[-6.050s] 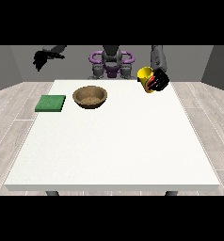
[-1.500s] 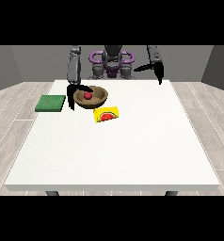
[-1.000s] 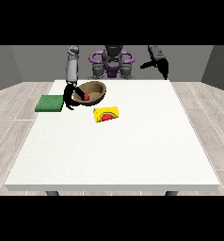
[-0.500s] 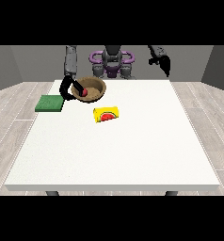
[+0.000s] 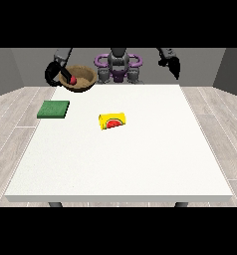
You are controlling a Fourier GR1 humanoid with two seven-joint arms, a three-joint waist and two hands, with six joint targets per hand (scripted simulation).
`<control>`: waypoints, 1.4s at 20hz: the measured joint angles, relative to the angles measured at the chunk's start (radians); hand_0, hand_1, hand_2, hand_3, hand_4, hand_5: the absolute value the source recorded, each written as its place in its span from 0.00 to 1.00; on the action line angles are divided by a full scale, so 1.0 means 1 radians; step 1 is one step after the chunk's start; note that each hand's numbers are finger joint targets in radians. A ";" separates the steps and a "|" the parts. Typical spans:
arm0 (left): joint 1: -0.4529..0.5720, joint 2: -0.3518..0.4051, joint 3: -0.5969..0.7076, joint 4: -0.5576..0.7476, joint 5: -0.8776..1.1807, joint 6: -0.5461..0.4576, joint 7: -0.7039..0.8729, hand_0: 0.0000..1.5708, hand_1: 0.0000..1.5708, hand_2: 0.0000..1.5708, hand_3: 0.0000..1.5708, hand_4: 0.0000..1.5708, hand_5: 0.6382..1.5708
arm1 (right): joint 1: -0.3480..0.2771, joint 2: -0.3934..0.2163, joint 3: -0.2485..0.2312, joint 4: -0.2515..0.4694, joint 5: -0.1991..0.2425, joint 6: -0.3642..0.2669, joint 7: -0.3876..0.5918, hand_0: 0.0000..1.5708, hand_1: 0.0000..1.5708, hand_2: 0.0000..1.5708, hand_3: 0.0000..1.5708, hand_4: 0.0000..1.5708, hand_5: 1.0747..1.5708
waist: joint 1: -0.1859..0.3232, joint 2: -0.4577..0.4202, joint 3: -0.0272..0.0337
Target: Pick the cup and pour the ball into the bowl, then pick the bowl and place it on the pad
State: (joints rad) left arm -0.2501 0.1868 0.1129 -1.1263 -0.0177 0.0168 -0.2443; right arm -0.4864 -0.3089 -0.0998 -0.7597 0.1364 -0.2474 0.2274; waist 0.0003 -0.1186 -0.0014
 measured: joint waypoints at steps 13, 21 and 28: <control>-0.081 0.185 0.171 -0.032 0.155 -0.175 -0.064 0.00 0.00 0.00 0.00 0.82 1.00 | -0.019 -0.218 -0.171 0.011 -0.080 0.105 -0.128 1.00 1.00 1.00 0.00 0.55 1.00 | 0.079 0.211 0.0013; -0.125 0.417 0.367 0.104 0.294 -0.348 -0.115 0.00 0.00 0.00 0.00 0.77 0.99 | -0.019 -0.250 -0.231 0.025 -0.117 0.114 -0.230 1.00 1.00 1.00 0.00 0.48 0.99 | 0.082 0.311 0.0014; -0.118 0.458 0.400 0.120 0.321 -0.398 -0.164 0.00 0.00 0.00 0.00 0.75 0.98 | -0.051 -0.317 -0.301 0.111 -0.137 0.074 -0.257 0.69 0.69 0.78 0.74 0.00 0.90 | 0.107 0.368 0.0018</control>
State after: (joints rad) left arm -0.3682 0.6452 0.5127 -1.0060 0.3032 -0.3816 -0.4081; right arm -0.5374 -0.6256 -0.4011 -0.6487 -0.0005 -0.1734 -0.0297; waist 0.1071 0.2495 0.0004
